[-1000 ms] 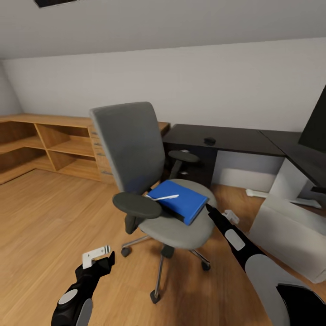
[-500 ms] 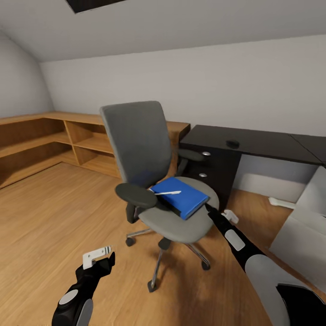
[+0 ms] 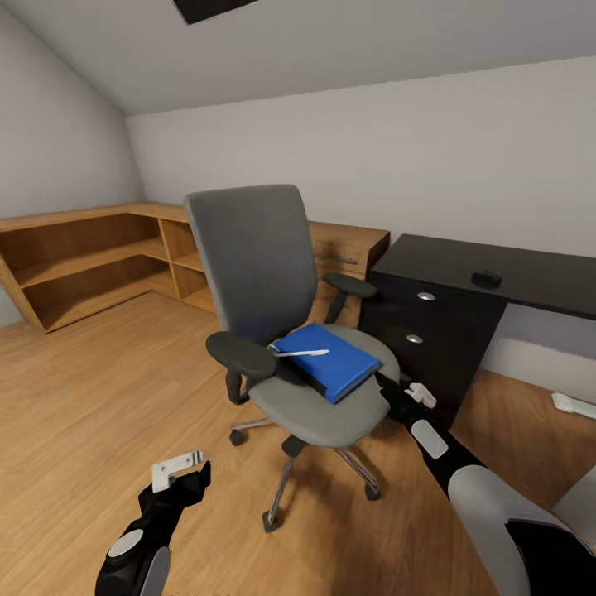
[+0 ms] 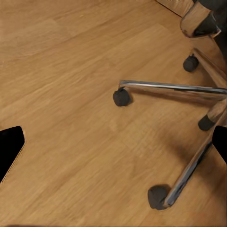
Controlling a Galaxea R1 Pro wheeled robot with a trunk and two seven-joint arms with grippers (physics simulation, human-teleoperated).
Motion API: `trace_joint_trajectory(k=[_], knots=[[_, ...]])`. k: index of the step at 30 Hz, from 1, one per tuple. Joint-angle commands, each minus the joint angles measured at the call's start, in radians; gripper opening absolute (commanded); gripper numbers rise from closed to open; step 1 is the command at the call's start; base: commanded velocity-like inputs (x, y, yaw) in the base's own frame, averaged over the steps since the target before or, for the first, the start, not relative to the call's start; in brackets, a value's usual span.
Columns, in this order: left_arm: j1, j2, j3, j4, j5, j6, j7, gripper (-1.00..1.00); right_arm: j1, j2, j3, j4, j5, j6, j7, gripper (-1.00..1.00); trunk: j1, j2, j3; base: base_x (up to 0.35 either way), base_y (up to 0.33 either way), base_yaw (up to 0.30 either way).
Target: In the bedroom, organize the workspace by keeping the computer under the desk, ensuring the monitor is on the desk, placing the keyboard on the desk next to the monitor, placing the mouse on the desk next to the keyboard, moving the folder from the swivel chair onto the desk next to the mouse, stacking the notebook on top of the folder with the pen on top of the notebook, and positioning the swivel chair next to the desk.
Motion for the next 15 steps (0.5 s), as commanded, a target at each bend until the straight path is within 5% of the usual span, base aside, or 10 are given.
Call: trace_joint_trajectory(k=[1, 15], knots=[[-0.001, 0.0, 0.0, -0.001, 0.01, 0.004, 0.006, 1.0, -0.001, 0.0, 0.004, 0.001, -0.012, -0.001, 0.01, 1.0, 0.0, 0.0, -0.001, 0.009, 0.0, 0.242], [-0.001, -0.002, 0.0, -0.001, 0.01, 0.004, 0.007, 1.0, -0.001, 0.0, 0.004, 0.001, -0.012, -0.001, 0.01, 1.0, 0.0, 0.0, -0.001, 0.001, 0.0, 0.256]])
